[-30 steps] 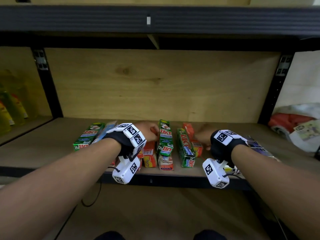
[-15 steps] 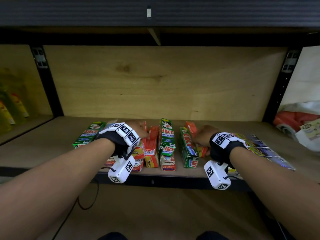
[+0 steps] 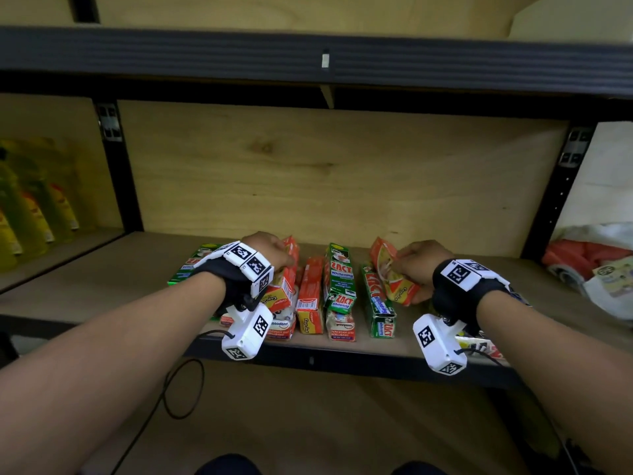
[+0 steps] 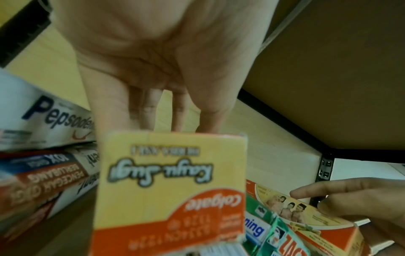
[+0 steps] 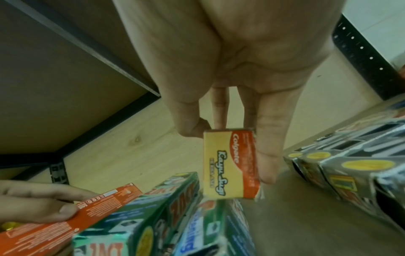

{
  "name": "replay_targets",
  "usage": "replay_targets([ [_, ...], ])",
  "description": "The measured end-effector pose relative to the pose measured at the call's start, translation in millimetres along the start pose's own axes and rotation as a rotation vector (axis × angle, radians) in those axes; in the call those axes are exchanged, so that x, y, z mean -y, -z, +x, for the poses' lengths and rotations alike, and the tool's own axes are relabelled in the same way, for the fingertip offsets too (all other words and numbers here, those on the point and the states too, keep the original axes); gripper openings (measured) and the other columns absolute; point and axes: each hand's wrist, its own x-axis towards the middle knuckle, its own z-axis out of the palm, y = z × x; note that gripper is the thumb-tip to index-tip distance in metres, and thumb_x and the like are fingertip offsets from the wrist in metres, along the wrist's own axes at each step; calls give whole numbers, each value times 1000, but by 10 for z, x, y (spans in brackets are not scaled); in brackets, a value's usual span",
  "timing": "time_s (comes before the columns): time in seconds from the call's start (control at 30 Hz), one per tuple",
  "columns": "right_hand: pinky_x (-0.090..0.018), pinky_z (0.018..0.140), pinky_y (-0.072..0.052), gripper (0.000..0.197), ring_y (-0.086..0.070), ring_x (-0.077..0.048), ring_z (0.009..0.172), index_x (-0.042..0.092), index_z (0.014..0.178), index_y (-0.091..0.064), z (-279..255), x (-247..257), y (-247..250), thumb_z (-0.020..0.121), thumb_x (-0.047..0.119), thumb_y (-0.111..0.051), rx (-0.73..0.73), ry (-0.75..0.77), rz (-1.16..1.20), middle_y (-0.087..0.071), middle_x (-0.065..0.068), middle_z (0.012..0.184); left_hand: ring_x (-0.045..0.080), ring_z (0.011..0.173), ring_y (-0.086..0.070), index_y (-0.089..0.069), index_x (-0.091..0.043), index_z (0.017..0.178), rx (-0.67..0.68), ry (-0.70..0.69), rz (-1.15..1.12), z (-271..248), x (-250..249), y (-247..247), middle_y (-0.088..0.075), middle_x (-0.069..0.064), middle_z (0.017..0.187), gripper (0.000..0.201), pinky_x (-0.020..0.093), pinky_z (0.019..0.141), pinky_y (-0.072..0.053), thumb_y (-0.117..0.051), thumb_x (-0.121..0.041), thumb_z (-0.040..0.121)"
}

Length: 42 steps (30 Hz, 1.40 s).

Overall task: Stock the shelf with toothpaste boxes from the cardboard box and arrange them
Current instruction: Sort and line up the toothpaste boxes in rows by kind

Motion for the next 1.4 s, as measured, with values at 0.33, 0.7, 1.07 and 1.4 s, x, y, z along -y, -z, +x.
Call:
replay_targets([
  [0.33, -50, 68, -62, 34, -74, -31, 84, 27, 94, -73, -261, 637, -216, 63, 37, -81, 5, 105, 330, -72, -3, 97, 18, 89, -69, -70, -27, 110, -195, 14, -122, -41, 248, 398, -71, -3, 100, 38, 26, 81, -56, -78, -38, 74],
  [0.7, -44, 60, -62, 20, -73, -30, 82, 16, 111, -65, -512, 1437, -964, 91, 15, -69, 226, 119, 609, -69, -15, 110, 18, 82, -66, -72, -29, 106, -321, 82, -122, -65, 961, 882, -70, -1, 95, 32, 19, 57, -44, -70, -47, 80],
  [1.07, -45, 73, -61, 4, -72, -33, 91, 14, 101, -60, -413, 1549, -1610, 98, 17, -59, 361, -21, 662, -70, -19, 111, 15, 79, -71, -71, -29, 106, -287, 104, -172, 51, 1470, 850, -72, -5, 90, 31, 26, 72, -58, -72, -44, 79],
  [1.4, -42, 71, -60, 31, -68, -28, 84, 12, 130, -53, -294, 1533, -1757, 99, 11, -58, 390, -46, 742, -68, -19, 115, 13, 75, -69, -69, -32, 102, -296, 64, -151, 206, 1479, 806, -70, -5, 90, 31, 24, 66, -56, -73, -48, 75],
])
